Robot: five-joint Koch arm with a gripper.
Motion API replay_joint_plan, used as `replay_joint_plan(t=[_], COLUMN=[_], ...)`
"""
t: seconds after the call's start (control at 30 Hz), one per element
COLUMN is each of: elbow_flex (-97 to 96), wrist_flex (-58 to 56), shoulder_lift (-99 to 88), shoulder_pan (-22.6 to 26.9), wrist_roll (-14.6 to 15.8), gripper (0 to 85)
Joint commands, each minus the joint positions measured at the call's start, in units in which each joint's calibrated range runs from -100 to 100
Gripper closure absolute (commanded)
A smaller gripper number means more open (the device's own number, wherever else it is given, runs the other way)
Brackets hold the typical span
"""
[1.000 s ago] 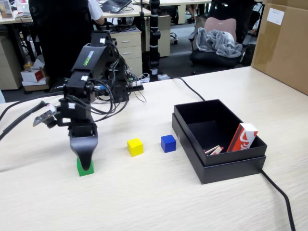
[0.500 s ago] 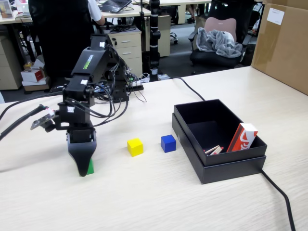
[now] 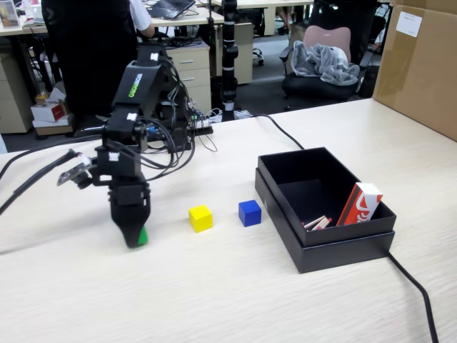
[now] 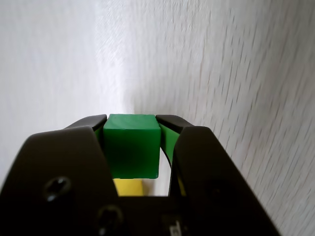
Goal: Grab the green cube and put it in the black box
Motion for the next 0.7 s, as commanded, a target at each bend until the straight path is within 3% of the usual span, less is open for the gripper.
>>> replay_joint_plan(t=[0.0,0.13,0.33,0.47,0.67], elbow_flex=[-2.34,-7.23,-5.60,-0.52,4.92], wrist_flex=[-1.46,-5.00,-5.00,-4.57,-3.96], shoulder_lift=[-20.80,-39.73,-49.83,-41.57,-25.39], shoulder_pan=[3.22,10.26,19.49,26.81,29.60], wrist_roll=[2.64,7.81,13.97,17.39,19.54], gripper=[84.6,84.6,84.6,84.5,84.5])
